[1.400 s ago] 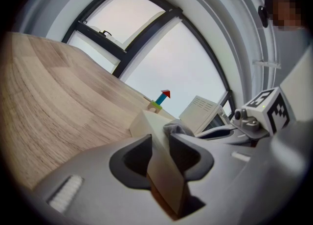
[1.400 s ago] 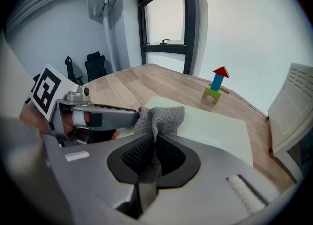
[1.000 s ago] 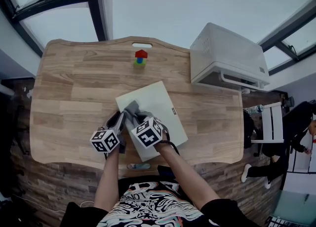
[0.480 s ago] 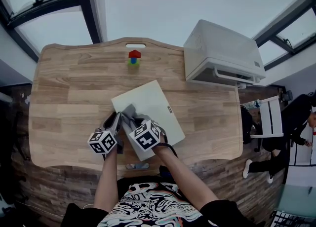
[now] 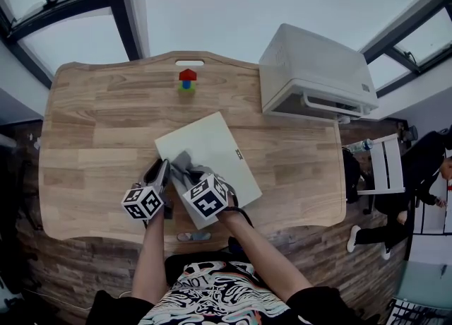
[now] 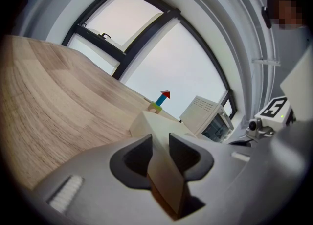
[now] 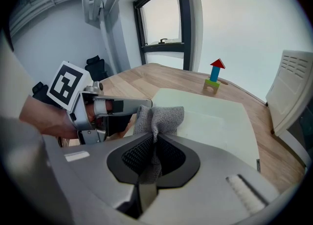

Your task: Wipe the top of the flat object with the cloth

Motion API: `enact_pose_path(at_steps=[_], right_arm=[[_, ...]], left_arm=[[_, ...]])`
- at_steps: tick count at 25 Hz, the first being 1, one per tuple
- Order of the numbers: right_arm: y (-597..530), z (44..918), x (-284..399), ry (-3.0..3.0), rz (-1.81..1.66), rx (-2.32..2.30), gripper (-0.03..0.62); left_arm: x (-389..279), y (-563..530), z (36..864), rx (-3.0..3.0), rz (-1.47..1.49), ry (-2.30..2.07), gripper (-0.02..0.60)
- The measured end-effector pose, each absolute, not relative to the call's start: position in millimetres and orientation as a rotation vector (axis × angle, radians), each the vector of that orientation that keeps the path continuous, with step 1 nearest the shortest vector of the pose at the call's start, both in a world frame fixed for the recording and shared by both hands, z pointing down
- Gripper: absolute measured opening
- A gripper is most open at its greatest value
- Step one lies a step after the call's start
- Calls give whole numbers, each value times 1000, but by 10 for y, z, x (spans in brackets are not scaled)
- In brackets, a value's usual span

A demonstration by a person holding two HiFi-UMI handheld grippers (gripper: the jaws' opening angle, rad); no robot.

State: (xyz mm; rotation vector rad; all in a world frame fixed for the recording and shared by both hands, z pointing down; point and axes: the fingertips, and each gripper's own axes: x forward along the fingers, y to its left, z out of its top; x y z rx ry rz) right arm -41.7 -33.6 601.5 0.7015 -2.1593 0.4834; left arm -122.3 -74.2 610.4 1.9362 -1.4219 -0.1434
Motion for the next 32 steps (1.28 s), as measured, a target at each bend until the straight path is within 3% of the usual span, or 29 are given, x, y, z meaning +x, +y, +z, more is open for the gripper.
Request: enact_pose_path(at_steps=[32], right_arm=[[148, 6023, -216, -2183, 540, 675, 20]], left_arm=[[-1236, -740, 6081, 1949, -162, -1450, 161]])
